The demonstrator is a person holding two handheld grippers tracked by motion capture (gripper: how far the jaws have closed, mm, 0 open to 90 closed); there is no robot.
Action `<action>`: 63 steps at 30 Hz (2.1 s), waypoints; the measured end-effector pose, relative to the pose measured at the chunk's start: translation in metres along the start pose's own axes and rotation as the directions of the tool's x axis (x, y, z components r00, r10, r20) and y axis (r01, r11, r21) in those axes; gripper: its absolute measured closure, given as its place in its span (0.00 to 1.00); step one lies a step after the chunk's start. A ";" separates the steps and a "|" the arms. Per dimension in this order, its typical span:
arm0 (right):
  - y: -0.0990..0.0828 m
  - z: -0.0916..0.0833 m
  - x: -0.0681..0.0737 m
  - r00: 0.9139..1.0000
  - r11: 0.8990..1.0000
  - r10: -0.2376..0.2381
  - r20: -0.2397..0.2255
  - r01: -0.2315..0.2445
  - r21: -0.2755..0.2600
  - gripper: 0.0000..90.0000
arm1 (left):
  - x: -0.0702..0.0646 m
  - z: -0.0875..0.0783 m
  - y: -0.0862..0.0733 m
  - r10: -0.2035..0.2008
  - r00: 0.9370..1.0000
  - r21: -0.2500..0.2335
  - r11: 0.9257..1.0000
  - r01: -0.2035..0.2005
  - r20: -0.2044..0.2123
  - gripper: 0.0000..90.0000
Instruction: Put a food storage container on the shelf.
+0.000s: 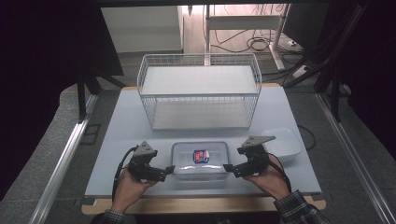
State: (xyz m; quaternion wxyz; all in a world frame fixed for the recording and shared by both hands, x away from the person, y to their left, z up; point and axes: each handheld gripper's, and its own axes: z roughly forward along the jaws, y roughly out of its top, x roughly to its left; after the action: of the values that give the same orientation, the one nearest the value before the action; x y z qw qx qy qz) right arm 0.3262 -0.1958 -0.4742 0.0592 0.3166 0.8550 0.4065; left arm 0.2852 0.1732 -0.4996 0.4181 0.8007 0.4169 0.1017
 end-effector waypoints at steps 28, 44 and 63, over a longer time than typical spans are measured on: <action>-0.002 0.022 -0.013 0.944 0.963 0.255 -0.210 -0.229 0.140 0.24 | 0.003 0.018 0.000 -0.216 0.928 0.141 0.973 0.180 0.303 0.27; -0.009 -0.003 -0.012 0.940 0.959 0.282 -0.193 -0.284 0.019 0.56 | 0.008 0.003 -0.007 -0.271 0.909 0.012 0.959 0.282 0.317 0.58; 0.011 -0.018 -0.009 0.965 0.971 0.190 -0.178 -0.212 -0.110 0.56 | 0.003 -0.016 0.014 -0.160 0.950 -0.097 0.977 0.191 0.268 0.58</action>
State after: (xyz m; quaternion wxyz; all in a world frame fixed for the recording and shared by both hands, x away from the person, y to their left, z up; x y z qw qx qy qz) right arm 0.3321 -0.2079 -0.4560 -0.0336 0.3623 0.7925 0.4895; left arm 0.2871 0.1805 -0.4798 0.5245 0.7397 0.4213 -0.0161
